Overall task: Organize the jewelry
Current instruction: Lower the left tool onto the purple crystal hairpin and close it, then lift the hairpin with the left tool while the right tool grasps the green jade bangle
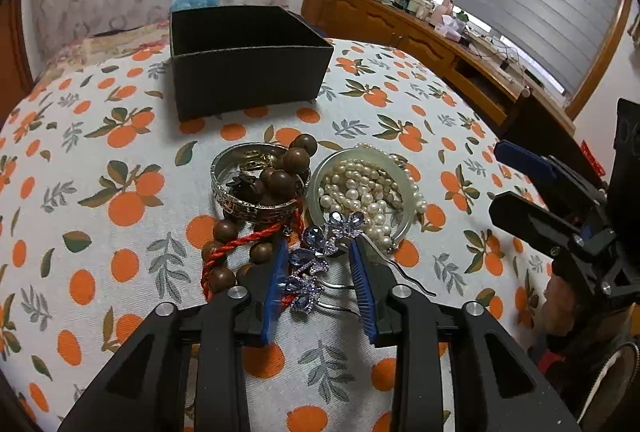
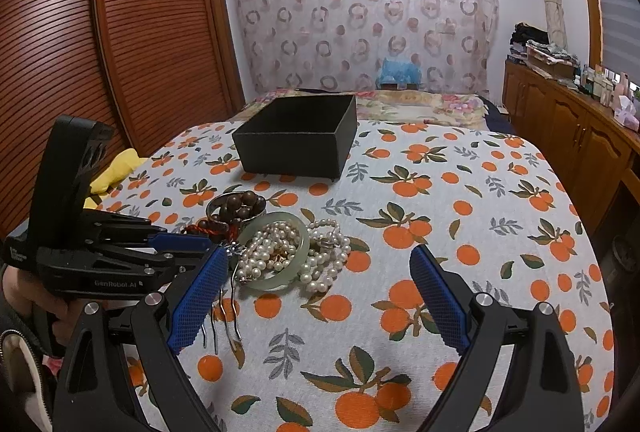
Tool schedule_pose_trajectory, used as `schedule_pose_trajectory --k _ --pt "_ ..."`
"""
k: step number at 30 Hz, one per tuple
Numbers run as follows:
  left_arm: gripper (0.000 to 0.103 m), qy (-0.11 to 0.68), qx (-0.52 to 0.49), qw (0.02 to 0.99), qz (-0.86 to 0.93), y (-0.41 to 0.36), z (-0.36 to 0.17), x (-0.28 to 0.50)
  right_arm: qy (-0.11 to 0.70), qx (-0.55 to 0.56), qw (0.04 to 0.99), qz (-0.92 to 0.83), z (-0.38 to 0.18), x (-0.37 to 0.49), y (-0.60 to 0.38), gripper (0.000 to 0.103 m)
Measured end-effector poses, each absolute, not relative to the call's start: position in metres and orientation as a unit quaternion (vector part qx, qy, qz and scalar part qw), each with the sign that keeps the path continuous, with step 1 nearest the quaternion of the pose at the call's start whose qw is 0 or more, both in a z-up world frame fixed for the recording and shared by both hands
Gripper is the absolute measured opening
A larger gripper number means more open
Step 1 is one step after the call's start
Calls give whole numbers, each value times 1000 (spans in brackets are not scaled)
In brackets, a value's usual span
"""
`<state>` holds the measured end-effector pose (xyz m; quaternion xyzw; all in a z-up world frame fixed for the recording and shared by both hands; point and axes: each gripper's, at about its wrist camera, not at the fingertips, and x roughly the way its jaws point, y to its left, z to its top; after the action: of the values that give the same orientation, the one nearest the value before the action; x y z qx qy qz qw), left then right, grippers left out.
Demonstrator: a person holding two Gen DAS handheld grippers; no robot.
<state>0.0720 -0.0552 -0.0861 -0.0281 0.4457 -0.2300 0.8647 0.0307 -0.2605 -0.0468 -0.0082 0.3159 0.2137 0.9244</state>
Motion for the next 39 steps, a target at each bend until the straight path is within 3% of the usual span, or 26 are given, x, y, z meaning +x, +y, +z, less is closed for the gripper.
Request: schedule_pose_trajectory --k 9,13,22,25,33,34,39 --pt "22 411 -12 889 -201 -51 -73 54 326 -18 918 223 -51 36 -259 92" --pt "22 397 -17 899 -186 -41 -66 49 336 -44 909 244 -53 46 -250 71" --pt "22 372 -30 914 -158 -22 -55 46 375 -79 881 278 -61 87 -228 36" --pt "22 369 -34 917 -150 -17 -54 46 383 -95 873 285 -63 99 -219 29" --pt "22 346 -38 928 -134 -11 -48 42 411 -147 850 294 -71 116 -199 26" --pt "22 342 -39 930 -132 -11 -45 41 414 -146 847 299 -71 116 -198 16" --pt "23 331 -41 934 -130 -10 -38 39 414 -158 842 308 -72 113 -196 11"
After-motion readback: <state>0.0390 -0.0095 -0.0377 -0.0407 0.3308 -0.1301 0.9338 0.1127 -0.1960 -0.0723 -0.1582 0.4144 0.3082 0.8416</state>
